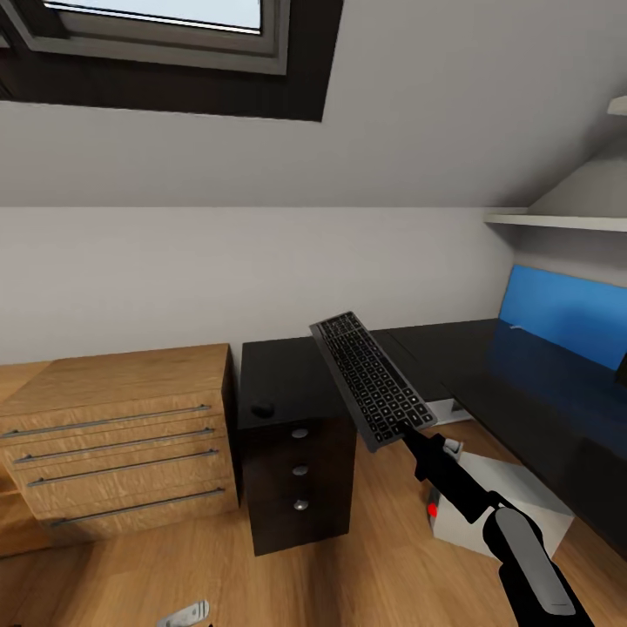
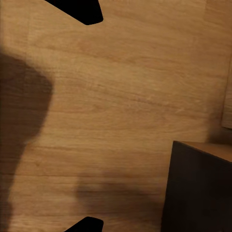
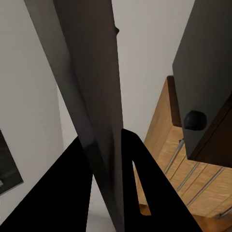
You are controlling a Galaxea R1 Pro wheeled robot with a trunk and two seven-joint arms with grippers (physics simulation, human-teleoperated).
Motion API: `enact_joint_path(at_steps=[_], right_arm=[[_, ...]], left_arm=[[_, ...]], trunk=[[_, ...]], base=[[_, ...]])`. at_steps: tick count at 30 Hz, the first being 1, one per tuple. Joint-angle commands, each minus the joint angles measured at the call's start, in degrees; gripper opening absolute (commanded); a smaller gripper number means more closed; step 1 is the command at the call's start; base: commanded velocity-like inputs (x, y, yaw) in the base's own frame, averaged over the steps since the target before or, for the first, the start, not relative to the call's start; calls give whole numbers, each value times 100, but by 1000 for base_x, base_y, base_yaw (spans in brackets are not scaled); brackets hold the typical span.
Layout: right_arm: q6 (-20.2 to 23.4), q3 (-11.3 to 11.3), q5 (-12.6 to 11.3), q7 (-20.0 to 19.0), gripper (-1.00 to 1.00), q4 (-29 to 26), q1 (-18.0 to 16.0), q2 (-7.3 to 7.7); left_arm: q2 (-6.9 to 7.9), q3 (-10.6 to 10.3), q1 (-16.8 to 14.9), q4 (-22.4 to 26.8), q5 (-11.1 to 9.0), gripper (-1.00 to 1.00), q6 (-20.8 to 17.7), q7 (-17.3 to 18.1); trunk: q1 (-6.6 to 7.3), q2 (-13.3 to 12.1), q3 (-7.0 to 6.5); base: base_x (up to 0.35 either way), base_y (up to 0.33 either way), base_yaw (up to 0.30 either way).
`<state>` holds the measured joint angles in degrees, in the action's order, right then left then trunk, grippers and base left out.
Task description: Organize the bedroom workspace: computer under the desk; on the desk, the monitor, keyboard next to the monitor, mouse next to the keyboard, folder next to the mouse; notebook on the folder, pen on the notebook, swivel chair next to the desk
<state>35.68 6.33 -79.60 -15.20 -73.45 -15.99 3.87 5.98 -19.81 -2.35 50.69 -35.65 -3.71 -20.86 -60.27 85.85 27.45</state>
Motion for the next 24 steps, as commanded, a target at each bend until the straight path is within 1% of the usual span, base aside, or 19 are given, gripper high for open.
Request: enact_joint_path(at_steps=[1, 4, 5, 7, 8, 11, 14, 18, 24], right_arm=[[35, 11, -20, -18, -100, 1, -3, -1], [35, 14, -21, -18, -100, 3, -6, -1], [31, 17, -24, -22, -100, 6, -5, -2], [27, 17, -26, -24, -100, 14, -5, -13], [10, 28, -29, -19, -100, 161, -5, -25], [-1, 33, -29, -19, -100, 211, -6, -26], [-16, 35, -30, -18, -100, 235, -7, -29], [-20, 40, -28, -12, -100, 242, -7, -29], [-29, 58, -23, -10, -100, 253, -7, -33]], left_arm=[[8, -29, -4, 12, -31, 100, -16, -49], [8, -31, -7, 9, -30, 100, -16, -49], [1, -37, -6, -83, -28, 100, -10, -49], [0, -39, -7, -116, -27, 100, -8, -49], [-1, -37, -5, -137, -23, 100, -7, -43], [-2, -41, -7, -139, -21, 100, -7, -41], [-39, -125, -8, -139, -21, 100, -7, -41], [-50, -179, -8, -156, -23, 100, -7, -41], [-53, -184, -7, -322, -21, 100, -7, -45]], trunk=[[0, 4, 6], [0, 4, 6], [0, 4, 6], [0, 4, 6], [0, 4, 6], [0, 4, 6], [0, 4, 6], [0, 4, 6], [0, 4, 6]], base=[[0, 0, 0], [0, 0, 0], [0, 0, 0], [0, 0, 0], [0, 21, -209], [0, 113, -236], [78, 241, -257], [172, 244, -262], [39, 43, -264]])
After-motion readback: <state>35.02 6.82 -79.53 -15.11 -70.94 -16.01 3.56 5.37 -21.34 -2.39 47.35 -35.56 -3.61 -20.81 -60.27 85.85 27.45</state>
